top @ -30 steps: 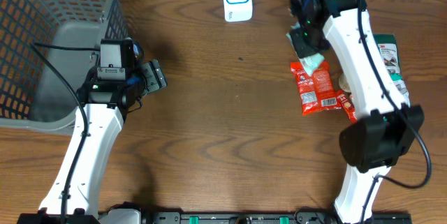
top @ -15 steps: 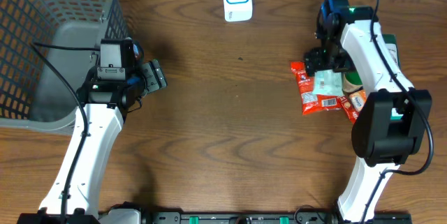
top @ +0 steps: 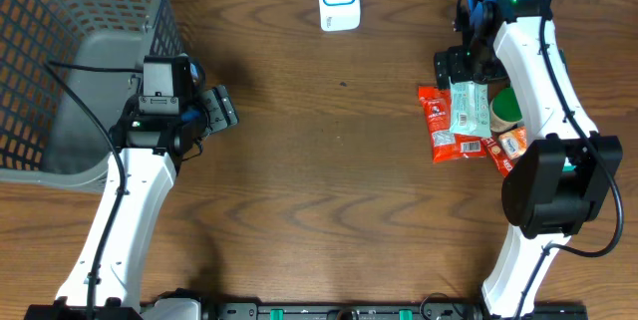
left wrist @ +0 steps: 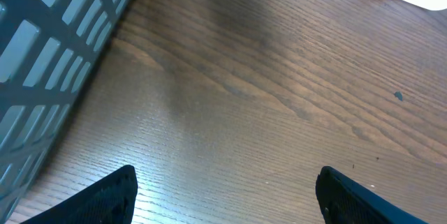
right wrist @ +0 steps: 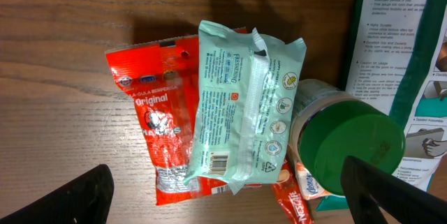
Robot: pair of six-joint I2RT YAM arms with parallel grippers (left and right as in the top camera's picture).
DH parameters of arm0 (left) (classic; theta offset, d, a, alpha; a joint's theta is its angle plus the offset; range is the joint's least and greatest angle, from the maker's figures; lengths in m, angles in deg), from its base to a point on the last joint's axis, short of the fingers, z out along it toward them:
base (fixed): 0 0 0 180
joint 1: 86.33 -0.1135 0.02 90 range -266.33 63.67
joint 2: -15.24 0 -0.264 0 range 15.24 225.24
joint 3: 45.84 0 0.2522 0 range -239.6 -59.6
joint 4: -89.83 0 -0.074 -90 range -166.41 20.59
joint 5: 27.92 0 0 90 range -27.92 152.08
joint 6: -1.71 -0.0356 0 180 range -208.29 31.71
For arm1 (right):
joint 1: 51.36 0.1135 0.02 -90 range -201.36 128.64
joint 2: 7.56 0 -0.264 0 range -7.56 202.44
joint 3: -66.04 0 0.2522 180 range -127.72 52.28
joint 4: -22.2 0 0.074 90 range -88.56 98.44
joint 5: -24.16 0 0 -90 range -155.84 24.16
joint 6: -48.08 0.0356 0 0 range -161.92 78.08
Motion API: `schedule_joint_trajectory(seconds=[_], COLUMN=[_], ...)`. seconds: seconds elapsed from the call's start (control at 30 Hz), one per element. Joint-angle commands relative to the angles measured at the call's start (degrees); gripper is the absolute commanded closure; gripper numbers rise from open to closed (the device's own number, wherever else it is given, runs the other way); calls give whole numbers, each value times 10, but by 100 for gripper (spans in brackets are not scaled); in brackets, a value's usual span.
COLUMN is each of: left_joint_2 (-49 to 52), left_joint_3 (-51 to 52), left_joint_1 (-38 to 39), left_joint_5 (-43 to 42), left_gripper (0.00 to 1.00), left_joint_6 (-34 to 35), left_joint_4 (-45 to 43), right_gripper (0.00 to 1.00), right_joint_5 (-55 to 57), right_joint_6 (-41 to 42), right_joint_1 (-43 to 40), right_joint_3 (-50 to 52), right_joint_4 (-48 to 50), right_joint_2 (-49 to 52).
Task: Scan the item barcode
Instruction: 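Carry the mint pack right and set it beside the red bag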
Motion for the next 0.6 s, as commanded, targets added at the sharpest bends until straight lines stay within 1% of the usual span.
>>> schedule_joint_trajectory(seconds=[0.0, 0.57], left_joint_2=[-2, -2], left_joint_3=[2, 2], left_joint_1=[-2, -2], left_joint_5=[8, 8], left_gripper=[18, 18], left_joint_6=[-5, -5], left_joint_4=[0, 0], right_gripper=[1, 1], right_joint_5=[-3, -3], right_joint_6=[-7, -7], right_joint_1=[0, -1], right_joint_3=[-4, -4], right_joint_4=[0, 0], right_joint_2=[-6, -12])
